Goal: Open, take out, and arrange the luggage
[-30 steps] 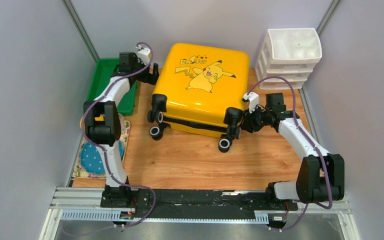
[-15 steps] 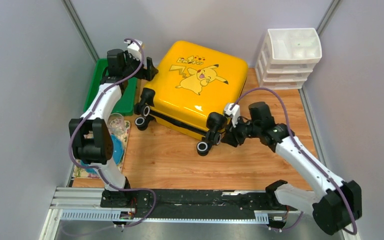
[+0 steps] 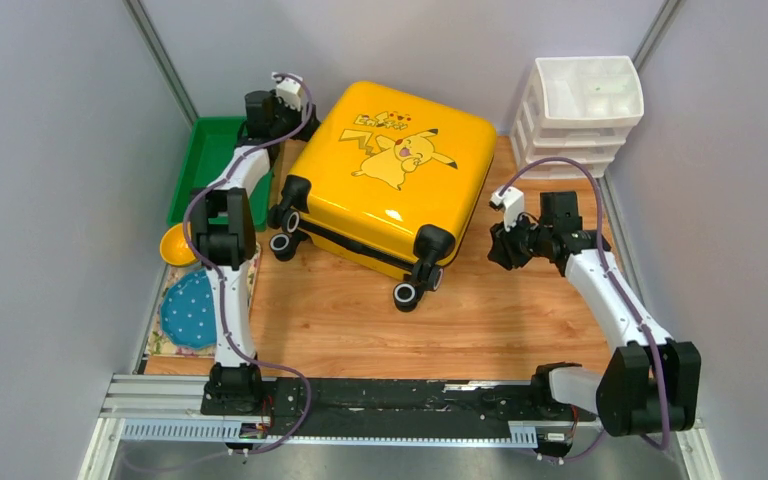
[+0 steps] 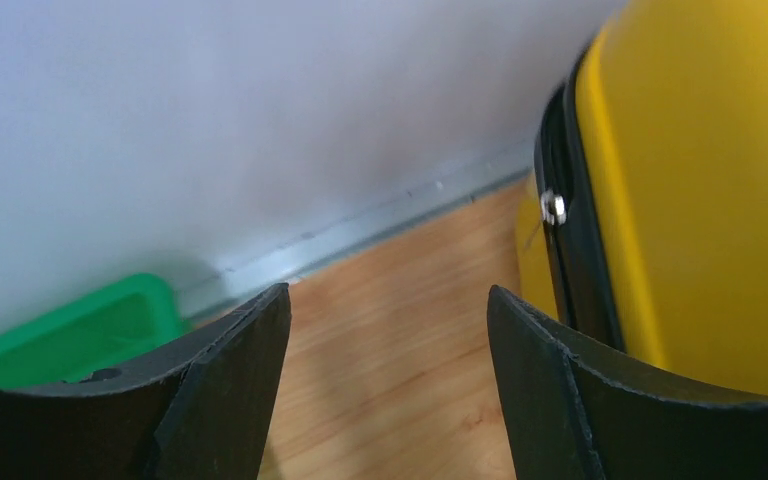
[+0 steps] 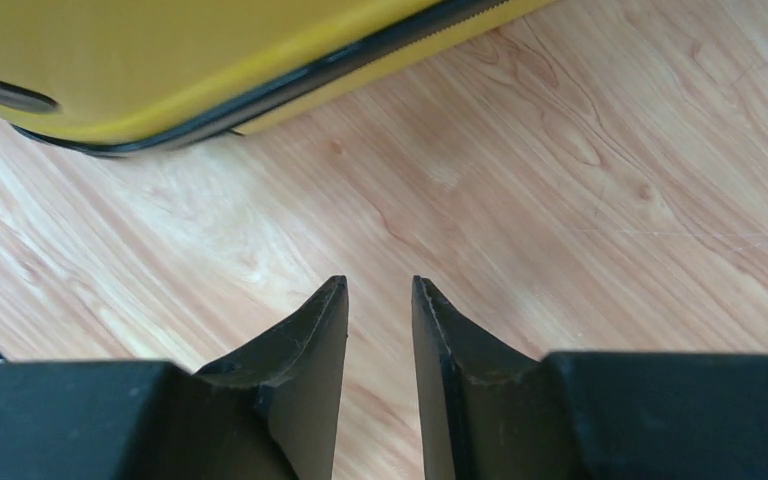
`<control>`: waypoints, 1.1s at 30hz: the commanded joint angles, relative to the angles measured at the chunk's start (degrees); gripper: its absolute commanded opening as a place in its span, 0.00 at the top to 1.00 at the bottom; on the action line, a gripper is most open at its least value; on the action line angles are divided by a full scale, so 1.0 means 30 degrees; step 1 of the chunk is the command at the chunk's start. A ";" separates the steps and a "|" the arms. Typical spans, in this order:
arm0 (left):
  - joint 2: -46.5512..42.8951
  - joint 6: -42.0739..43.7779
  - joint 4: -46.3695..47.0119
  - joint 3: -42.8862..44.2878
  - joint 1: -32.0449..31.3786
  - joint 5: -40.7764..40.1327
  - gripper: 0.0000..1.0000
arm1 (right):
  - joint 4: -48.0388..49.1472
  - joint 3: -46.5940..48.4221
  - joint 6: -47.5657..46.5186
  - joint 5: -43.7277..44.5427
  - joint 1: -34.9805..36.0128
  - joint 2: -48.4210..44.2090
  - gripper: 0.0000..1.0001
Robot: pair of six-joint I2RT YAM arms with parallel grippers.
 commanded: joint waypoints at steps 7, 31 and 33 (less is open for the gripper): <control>0.3873 -0.0943 0.4898 0.0787 -0.1944 1.2466 0.22 | 0.0587 -0.0987 -0.9472 -0.3305 -0.4697 0.0695 0.66; -0.1508 0.0981 -0.8921 0.3080 -0.0870 0.2381 0.01 | 0.5177 -0.5706 -0.6273 -0.3753 0.2400 -0.2792 0.58; -0.5048 0.0226 -0.8019 -0.0915 -0.0223 0.0471 0.01 | 0.5826 -0.5678 -0.4856 -0.2468 0.3960 -0.2705 0.57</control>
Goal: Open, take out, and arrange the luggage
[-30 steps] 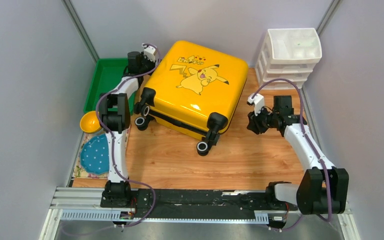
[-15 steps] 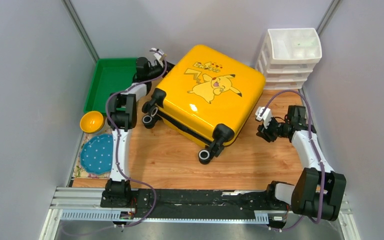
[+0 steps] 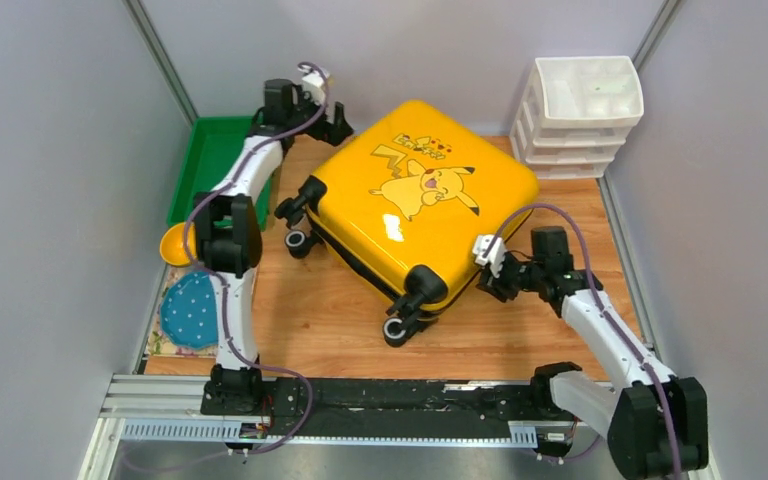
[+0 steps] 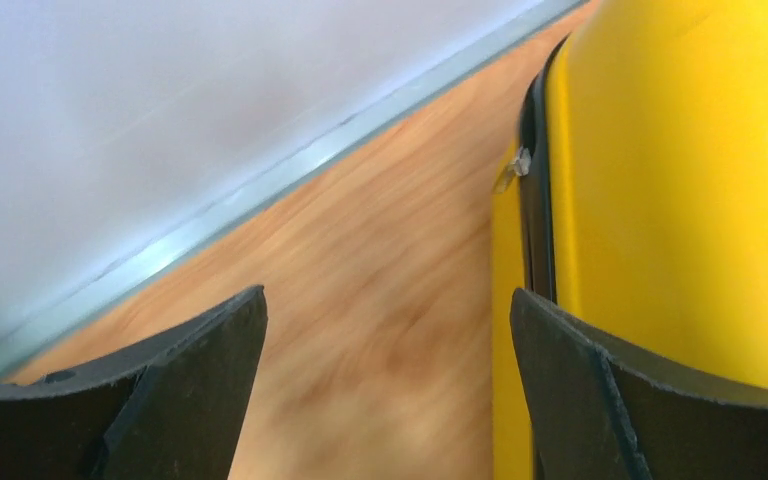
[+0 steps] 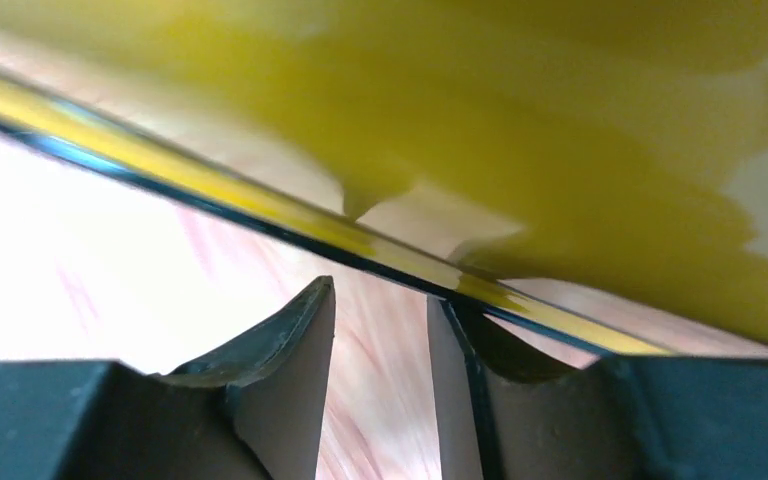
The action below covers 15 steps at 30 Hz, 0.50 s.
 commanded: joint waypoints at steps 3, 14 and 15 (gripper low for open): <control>-1.0161 -0.1255 -0.3229 -0.7156 0.3214 -0.4752 0.01 | 0.5792 -0.0148 0.6975 0.2670 0.6672 0.0742 0.56; -1.6707 -0.2230 -0.4349 -1.5460 0.3863 -0.8296 0.06 | 0.3518 0.2841 0.8949 0.4675 1.0196 0.0521 0.54; -1.6442 -0.2607 -0.4144 -1.5228 0.3950 -0.8326 0.07 | 0.2990 0.2870 0.8483 0.4501 0.9905 -0.0128 0.53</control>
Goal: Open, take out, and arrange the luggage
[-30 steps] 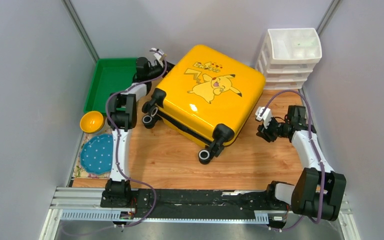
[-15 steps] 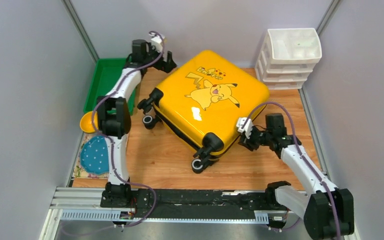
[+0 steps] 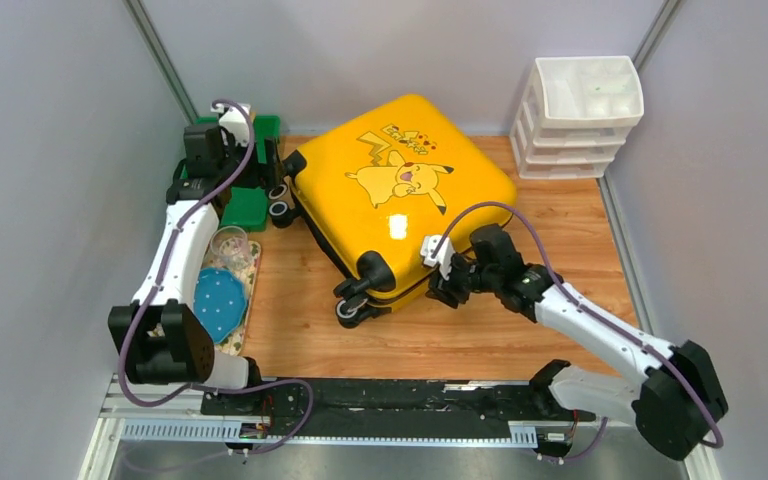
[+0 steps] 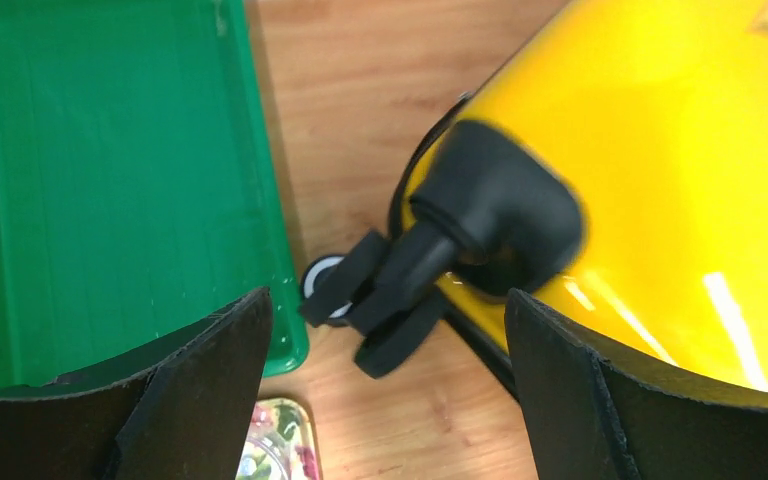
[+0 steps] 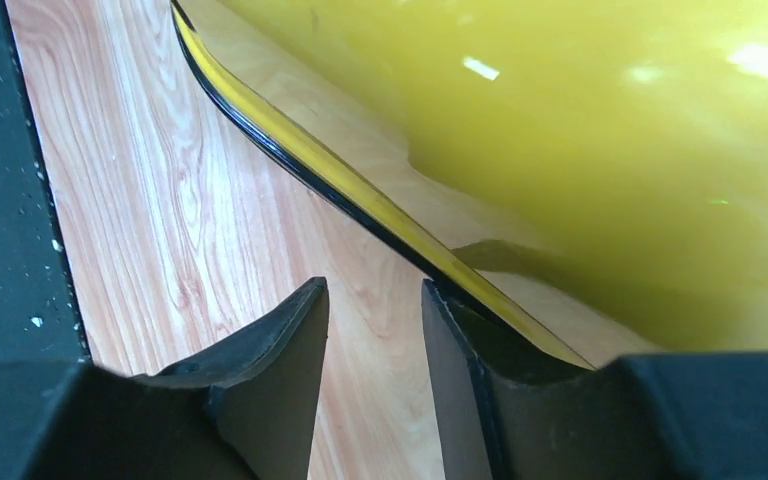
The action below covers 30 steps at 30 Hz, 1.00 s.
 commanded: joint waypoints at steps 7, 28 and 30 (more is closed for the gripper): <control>-0.0795 -0.4096 0.4432 -0.3995 0.0520 0.1183 0.07 | -0.6557 0.4168 -0.0385 -0.1834 -0.8616 -0.5062 0.36; -0.5461 -0.3220 -0.0045 -0.9448 0.0637 0.2483 0.14 | 0.0581 1.6044 0.4685 0.3404 -1.3093 1.1343 0.50; -0.5138 -0.2931 0.0830 -0.9830 0.0550 0.2654 0.14 | 0.0730 1.5989 0.4568 0.3377 -1.2743 1.2337 0.55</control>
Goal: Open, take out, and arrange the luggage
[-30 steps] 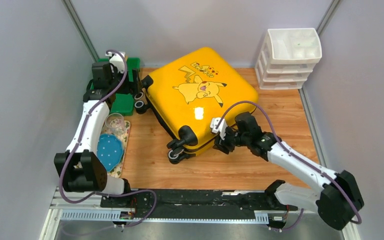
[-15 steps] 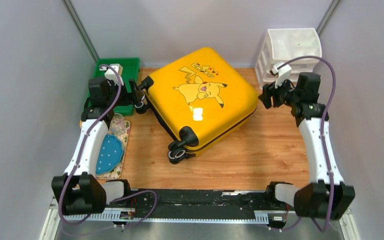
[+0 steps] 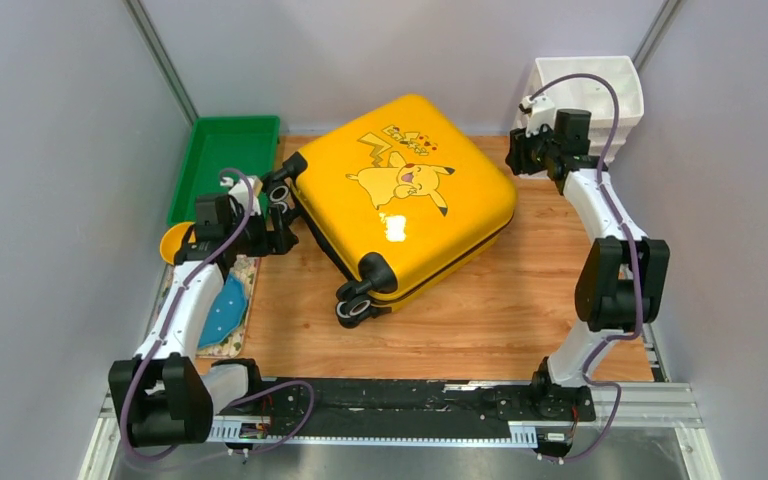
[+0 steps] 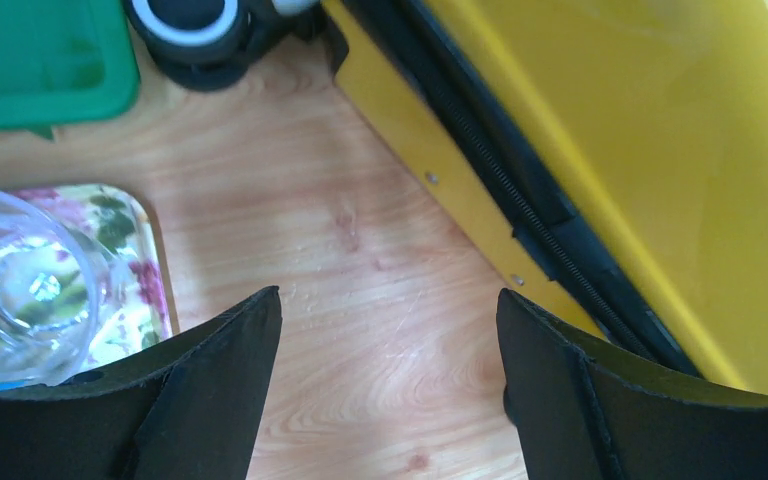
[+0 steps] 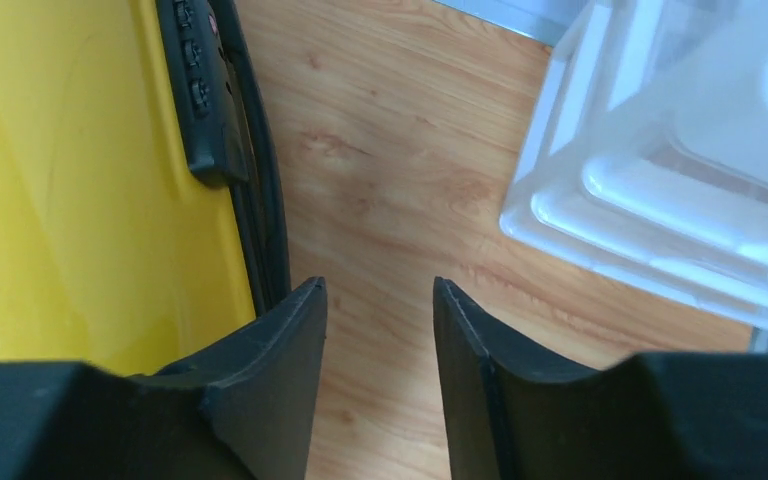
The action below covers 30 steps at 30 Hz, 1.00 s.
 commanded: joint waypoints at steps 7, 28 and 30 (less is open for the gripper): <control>0.4669 0.0918 0.2598 0.1636 -0.1219 0.1092 0.13 | 0.1122 -0.2818 -0.3429 -0.0491 0.1969 0.1023 0.68; 1.4666 0.2910 0.3596 1.2331 -0.5029 0.0567 0.18 | -0.1988 -0.8418 -0.1590 -0.1109 0.1061 -0.5896 0.69; 1.4785 0.2939 0.3828 1.2596 -0.4825 0.1235 0.17 | -0.2074 -0.7805 -0.1206 -0.0934 0.1061 -0.5573 0.69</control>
